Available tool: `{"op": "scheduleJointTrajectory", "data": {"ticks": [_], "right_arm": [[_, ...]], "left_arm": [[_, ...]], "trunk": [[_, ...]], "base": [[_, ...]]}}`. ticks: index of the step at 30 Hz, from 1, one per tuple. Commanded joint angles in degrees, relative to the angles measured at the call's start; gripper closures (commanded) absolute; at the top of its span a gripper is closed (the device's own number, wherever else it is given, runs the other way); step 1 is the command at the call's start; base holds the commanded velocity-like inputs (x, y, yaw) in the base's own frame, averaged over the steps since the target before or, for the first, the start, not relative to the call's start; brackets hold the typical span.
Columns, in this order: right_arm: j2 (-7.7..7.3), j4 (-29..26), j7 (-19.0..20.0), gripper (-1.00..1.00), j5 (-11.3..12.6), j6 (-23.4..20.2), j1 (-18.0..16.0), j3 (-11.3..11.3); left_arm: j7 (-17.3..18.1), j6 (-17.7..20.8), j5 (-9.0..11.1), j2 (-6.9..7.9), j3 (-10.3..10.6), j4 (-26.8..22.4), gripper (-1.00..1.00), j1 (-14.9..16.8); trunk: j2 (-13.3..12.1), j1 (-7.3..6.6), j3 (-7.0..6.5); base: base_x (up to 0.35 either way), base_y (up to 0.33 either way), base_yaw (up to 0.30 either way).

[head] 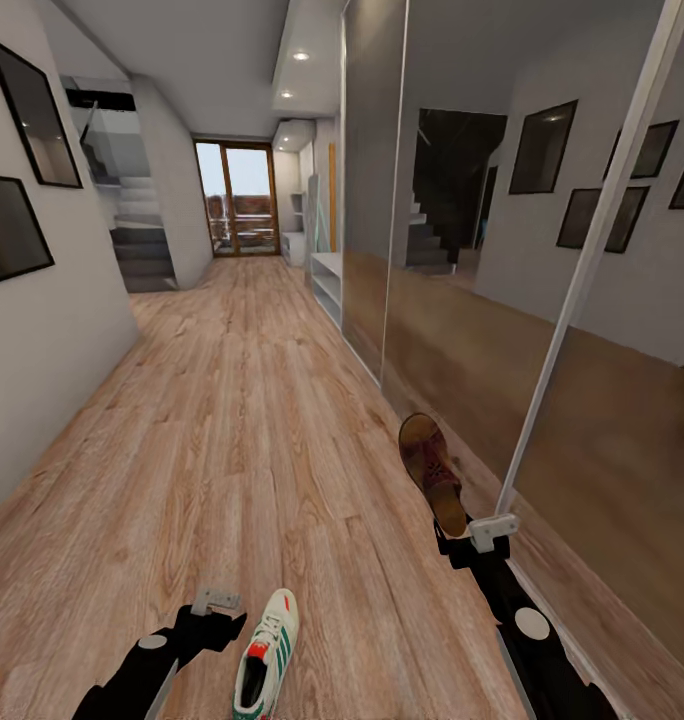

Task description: Pick up the two gym shoes and the two sandals from the corridor floor and place them onto the hallstand (shoe rack) in the corridor, making sure they are on the rack and not on the floor. Arrange them so the two gym shoes are next to each other and the two sandals are next to each other.

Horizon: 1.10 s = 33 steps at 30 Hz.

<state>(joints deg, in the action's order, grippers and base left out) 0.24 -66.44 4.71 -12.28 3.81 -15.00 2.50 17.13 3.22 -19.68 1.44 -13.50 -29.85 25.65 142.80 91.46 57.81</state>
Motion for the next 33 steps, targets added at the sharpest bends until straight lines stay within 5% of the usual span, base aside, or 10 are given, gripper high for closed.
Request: {"op": "scheduleJointTrajectory", "data": {"ticks": [1,17,25,33], "right_arm": [[0.03,-0.01,0.38,1.00,-0.20,0.14,-0.03,0.17],[0.11,-2.96,0.38,1.00,-0.28,-0.29,-0.03,0.03],[0.12,-15.88,1.62,1.00,-0.21,-16.63,-0.03,-0.48],[0.12,-18.25,2.38,1.00,-0.27,-20.80,-0.03,-0.43]], "left_arm": [[0.52,0.15,-0.30,-0.08,-0.44,-0.12,-1.00,-0.01],[1.41,-0.52,-0.31,-0.76,-0.33,-0.05,-1.00,0.01],[1.42,-0.50,-0.36,-0.53,-0.30,-0.09,-1.00,0.01],[1.40,-0.56,-0.36,-0.39,-0.21,-0.11,-1.00,0.01]], "trunk": [[0.44,0.21,0.33],[0.65,0.62,5.23],[0.76,0.83,7.08],[0.87,1.04,8.85]], "base": [[0.000,0.000,0.000],[0.000,0.000,0.000],[0.000,0.000,0.000],[0.000,0.000,0.000]]}}
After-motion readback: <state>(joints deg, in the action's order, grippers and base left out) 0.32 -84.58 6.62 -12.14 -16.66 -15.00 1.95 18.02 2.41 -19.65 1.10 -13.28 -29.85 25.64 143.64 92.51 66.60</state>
